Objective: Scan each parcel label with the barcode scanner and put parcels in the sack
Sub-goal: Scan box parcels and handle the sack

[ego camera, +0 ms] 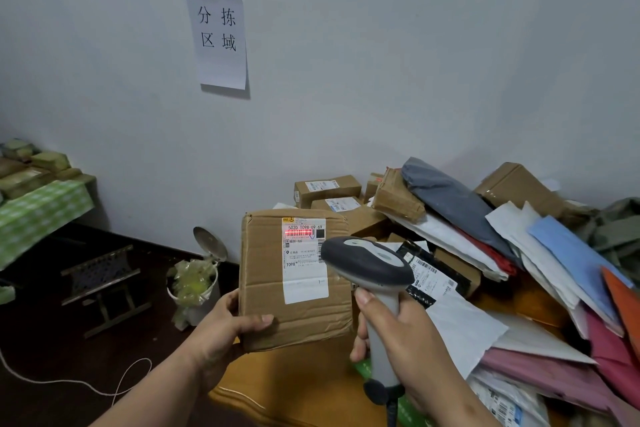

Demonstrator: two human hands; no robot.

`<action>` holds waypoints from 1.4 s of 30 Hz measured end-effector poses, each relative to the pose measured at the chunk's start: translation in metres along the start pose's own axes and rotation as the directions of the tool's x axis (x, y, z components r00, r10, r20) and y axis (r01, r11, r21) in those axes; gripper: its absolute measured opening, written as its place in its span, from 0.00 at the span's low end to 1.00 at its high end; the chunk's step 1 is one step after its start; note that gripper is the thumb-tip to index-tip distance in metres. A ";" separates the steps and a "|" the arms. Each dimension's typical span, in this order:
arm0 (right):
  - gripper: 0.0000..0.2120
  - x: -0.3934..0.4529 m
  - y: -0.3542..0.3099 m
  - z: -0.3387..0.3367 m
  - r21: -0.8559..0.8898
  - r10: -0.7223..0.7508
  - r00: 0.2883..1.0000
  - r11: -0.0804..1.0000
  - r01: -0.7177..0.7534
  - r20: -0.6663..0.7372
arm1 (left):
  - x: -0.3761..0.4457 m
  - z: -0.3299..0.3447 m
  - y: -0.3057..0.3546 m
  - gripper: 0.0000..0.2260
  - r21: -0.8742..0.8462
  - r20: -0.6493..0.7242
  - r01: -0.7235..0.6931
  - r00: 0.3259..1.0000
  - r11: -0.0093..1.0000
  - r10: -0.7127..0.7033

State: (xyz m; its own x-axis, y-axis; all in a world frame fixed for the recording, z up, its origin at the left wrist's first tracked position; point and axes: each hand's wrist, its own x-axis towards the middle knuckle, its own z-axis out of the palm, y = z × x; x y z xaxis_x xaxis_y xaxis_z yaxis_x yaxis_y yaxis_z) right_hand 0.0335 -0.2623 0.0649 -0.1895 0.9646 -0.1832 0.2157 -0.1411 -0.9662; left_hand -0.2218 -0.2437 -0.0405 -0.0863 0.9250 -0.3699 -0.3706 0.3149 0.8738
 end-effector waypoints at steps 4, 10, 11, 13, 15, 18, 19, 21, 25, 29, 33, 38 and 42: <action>0.17 -0.002 0.005 -0.008 -0.019 0.009 1.000 1.000 -0.009 -0.004 | -0.005 0.010 0.002 0.49 0.029 0.007 0.003 1.000 1.000 -0.003; 0.08 -0.007 0.009 -0.025 -0.051 0.028 0.997 0.998 -0.032 -0.075 | -0.010 0.035 0.009 0.40 0.110 0.051 0.020 0.998 0.994 -0.025; 0.08 -0.007 0.011 -0.030 -0.037 0.032 0.993 0.999 -0.036 -0.111 | -0.007 0.041 0.010 0.37 0.119 0.065 0.027 0.997 0.993 -0.035; 0.08 -0.008 0.017 -0.042 0.025 0.046 0.979 0.999 -0.042 -0.199 | 0.000 0.056 0.013 0.30 0.140 0.106 0.057 0.992 0.989 -0.072; 0.07 -0.009 0.023 -0.054 0.096 0.058 0.954 0.995 -0.031 -0.293 | 0.007 0.071 0.015 0.24 0.159 0.113 0.059 0.991 0.986 -0.077; 0.05 -0.016 0.027 -0.076 0.199 0.099 0.889 0.980 -0.009 -0.446 | 0.022 0.098 0.020 0.32 0.199 0.146 0.078 0.983 0.977 -0.109; 0.05 -0.019 0.028 -0.085 0.228 0.120 0.863 0.974 -0.006 -0.491 | 0.026 0.110 0.022 0.33 0.210 0.167 0.085 0.978 0.974 -0.121; 0.08 -0.024 0.033 -0.104 0.288 0.165 0.809 0.958 0.006 -0.564 | 0.030 0.139 0.022 0.31 0.240 0.235 0.075 0.963 0.968 -0.132; 0.15 -0.042 0.046 -0.150 0.390 0.262 0.716 0.921 0.016 -0.647 | 0.028 0.202 0.012 0.26 0.304 0.343 0.061 0.924 0.951 -0.169; 0.05 -0.065 0.067 -0.207 0.411 0.304 0.615 0.911 0.037 -0.728 | 0.024 0.273 -0.006 0.23 0.383 0.377 0.089 0.894 0.920 -0.243; 0.05 -0.085 0.097 -0.281 0.479 0.353 0.553 0.872 0.098 -0.755 | 0.023 0.361 -0.035 0.18 0.412 0.415 0.099 0.865 0.906 -0.283; 0.06 -0.102 0.136 -0.389 0.522 0.413 0.518 0.850 0.077 -0.749 | 0.025 0.492 -0.096 0.22 0.420 0.454 0.112 0.834 0.901 -0.315; 0.08 -0.110 0.159 -0.475 0.514 0.395 0.543 0.854 0.080 -0.741 | 0.030 0.583 -0.142 0.31 0.425 0.408 0.158 0.845 0.891 -0.345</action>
State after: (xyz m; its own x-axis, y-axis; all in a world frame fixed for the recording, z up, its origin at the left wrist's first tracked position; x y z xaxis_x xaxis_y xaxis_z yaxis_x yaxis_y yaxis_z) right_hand 0.5434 -0.2854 0.0174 0.6922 0.6329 -0.3468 -0.3234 -0.1576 -0.9330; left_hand 0.3674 -0.1372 0.0082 0.4327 0.7599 -0.4852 0.0491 0.5175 0.8543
